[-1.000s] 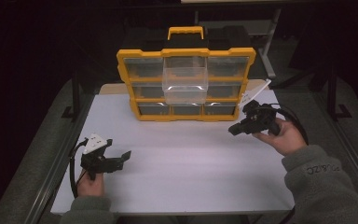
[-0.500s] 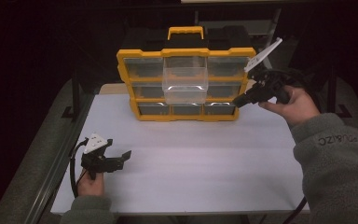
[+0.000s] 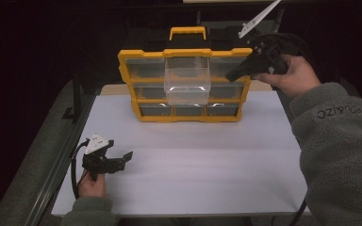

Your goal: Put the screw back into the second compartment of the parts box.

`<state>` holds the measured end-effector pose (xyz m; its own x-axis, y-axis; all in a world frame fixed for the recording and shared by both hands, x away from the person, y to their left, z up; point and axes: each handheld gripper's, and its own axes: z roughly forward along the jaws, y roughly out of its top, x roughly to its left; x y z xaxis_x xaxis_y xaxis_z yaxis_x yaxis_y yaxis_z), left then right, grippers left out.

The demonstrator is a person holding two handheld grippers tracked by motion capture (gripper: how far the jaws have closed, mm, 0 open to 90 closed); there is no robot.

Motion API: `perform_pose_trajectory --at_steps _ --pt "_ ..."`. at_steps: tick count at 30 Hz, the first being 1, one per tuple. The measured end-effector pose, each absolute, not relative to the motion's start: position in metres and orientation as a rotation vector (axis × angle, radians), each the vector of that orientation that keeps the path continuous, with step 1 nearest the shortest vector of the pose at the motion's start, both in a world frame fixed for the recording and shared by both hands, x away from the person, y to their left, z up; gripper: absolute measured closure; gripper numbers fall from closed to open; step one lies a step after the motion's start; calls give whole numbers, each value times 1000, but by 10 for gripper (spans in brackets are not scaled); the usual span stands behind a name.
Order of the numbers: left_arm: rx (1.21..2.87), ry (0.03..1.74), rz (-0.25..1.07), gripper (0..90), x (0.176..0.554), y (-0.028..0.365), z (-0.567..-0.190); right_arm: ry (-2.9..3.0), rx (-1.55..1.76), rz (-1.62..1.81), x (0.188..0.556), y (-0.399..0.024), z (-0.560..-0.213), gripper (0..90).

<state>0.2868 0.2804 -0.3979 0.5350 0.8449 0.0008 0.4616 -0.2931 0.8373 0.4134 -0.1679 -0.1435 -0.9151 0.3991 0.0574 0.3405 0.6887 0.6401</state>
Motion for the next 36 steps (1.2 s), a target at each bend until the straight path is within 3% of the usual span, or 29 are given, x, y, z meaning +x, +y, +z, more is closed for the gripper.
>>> perform_pose_trajectory --at_steps 8,15,20,36 --pt "1929 1064 571 139 289 279 -398 2823 555 1046 425 -129 -125 863" --pt "1915 1061 563 138 290 277 -399 2875 523 1000 441 -89 -143 862" --pt "1909 1065 565 138 290 278 -399 2863 532 1018 449 -76 -154 764" --pt "1938 1070 559 138 284 281 -398 2637 715 1141 406 -155 -144 528"
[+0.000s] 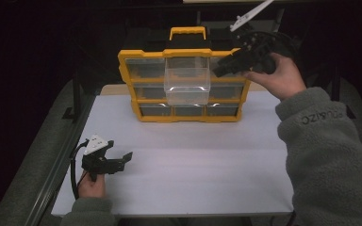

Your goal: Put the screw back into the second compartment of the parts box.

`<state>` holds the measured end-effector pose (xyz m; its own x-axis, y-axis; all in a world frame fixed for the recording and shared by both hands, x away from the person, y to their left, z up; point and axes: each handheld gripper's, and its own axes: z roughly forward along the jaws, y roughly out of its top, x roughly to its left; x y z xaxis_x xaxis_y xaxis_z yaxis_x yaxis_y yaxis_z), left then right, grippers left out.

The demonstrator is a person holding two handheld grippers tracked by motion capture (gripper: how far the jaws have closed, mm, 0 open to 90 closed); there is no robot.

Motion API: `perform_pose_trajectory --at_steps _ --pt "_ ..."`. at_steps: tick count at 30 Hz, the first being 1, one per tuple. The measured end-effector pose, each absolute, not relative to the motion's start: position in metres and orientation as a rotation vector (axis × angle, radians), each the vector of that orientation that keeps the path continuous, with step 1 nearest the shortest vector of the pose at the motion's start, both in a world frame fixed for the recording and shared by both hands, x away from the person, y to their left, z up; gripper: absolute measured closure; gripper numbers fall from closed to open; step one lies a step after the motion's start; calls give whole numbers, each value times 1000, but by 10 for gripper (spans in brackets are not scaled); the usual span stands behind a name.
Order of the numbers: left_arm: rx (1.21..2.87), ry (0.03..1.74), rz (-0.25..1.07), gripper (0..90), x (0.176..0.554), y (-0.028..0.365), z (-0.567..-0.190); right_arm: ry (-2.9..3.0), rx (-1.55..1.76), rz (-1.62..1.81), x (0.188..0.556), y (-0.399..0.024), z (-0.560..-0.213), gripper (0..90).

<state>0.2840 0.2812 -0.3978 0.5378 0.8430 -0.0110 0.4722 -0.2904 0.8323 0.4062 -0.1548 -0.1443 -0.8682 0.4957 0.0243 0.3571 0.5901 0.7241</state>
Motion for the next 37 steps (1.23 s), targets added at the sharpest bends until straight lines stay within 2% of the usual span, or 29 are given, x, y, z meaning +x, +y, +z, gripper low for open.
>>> perform_pose_trajectory --at_steps 7,16,25,37 --pt "1932 1064 563 138 284 281 -398 2590 750 1155 384 -182 -161 476" --pt "1946 1049 573 138 283 280 -397 2548 831 1170 355 -211 -215 399" --pt "1917 1046 568 138 282 277 -399 2526 885 1190 338 -223 -271 329" --pt "1928 1033 576 138 280 276 -399 2503 974 1231 325 -223 -342 279"
